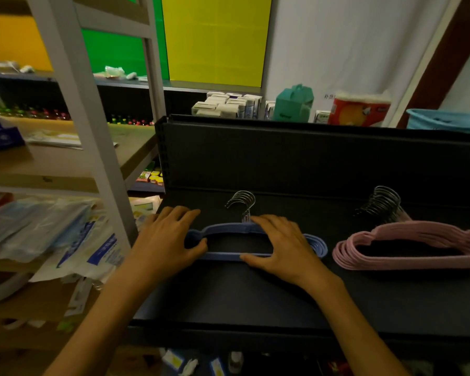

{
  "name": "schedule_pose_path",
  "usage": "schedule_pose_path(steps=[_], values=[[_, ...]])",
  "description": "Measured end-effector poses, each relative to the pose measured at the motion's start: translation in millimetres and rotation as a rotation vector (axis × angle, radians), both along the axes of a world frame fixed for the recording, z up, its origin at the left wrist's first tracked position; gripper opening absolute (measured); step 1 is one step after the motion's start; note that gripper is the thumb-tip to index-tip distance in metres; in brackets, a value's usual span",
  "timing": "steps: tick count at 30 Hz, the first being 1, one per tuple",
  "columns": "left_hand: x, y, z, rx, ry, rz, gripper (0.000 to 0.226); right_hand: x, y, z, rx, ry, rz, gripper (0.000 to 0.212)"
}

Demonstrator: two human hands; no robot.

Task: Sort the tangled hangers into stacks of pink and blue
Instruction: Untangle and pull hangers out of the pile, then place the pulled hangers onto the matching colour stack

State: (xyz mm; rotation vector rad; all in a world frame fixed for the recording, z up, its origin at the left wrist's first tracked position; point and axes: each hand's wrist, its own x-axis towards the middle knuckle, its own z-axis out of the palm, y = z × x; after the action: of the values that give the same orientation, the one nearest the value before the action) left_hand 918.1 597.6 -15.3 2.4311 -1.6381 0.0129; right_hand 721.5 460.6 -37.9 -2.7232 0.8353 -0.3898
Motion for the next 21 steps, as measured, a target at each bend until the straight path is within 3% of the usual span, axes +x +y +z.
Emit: schedule_pose_path(steps=[9,21], values=[[-49.0,3.8,-6.3,-0.019,-0.092,-0.105,0.073,-88.2,26.9,9.1,-0.179,-0.065,-0.263,0.06],[-193.7,-43.3,-1.0,-0.101,-0.096,-0.404,0.071,-264.6,50.6,12.9,-0.257,0.028,-0.588,0.061]])
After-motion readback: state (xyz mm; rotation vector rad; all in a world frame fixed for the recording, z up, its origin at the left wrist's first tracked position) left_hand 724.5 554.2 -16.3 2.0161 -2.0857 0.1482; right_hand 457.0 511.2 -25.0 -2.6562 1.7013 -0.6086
